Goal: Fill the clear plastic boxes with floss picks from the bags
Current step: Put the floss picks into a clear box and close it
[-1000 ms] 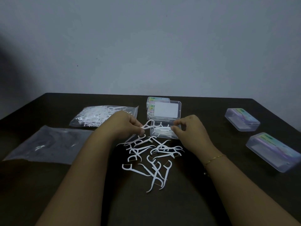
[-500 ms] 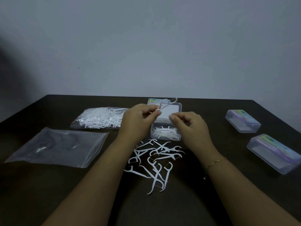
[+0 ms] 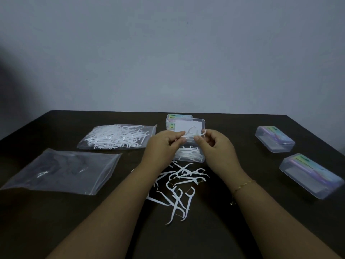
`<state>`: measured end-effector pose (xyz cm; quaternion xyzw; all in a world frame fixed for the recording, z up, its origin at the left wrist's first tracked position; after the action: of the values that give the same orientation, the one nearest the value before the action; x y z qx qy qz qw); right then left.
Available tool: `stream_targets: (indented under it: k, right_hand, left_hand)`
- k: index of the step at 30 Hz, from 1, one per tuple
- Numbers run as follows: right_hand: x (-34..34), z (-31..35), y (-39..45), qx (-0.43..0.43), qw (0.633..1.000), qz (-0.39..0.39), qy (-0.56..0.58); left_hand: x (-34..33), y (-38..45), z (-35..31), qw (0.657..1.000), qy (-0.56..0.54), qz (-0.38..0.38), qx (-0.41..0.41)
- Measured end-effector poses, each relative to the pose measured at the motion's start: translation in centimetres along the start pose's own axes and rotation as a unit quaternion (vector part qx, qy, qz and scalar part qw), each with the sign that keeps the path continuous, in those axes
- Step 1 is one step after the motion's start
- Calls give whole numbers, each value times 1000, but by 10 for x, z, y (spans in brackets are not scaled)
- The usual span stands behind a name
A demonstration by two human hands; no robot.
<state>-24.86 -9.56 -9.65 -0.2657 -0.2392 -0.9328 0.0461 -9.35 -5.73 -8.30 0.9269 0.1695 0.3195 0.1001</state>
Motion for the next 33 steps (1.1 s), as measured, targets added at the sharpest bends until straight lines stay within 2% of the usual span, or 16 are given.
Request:
stream_targets:
  k: [8,17,19,21,23,25,28,33]
  right_hand:
    - [-5,-9,3,4,991,49,-125]
    - [5,5,-2,-2,990,51,-128]
    - [7,15,-6,7,989,88,-118]
    - [1,24,-13,14,977,176,-122]
    - [-10,26,-24,1,949,285,-139]
    - [-20,21,-33,-9,919,357,-166]
    - [-28,17,-39,-12,905,387,-173]
    - [-30,19,-38,6,907,375,-192]
  left_hand:
    - [-17,3,9,994,65,88,15]
    - [8,3,15,990,82,82,75]
    - [15,1,17,985,108,96,90]
    - [19,-2,16,979,136,115,102]
    - [21,-7,17,971,148,141,125]
    - [20,-12,21,960,161,169,155]
    - [20,-17,26,940,200,206,184]
    - [21,-25,31,903,286,248,204]
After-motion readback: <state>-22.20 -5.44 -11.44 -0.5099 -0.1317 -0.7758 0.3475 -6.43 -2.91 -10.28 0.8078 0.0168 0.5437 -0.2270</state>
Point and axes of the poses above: each hand's wrist, its own y-axis towards the middle knuckle, its own x-axis out of the back of the hand, z = x × y, the point moved 9 cm from there along y, towards the middle knuckle, and after that the axes turned 9 degrees about x, right-handed, at the moved point
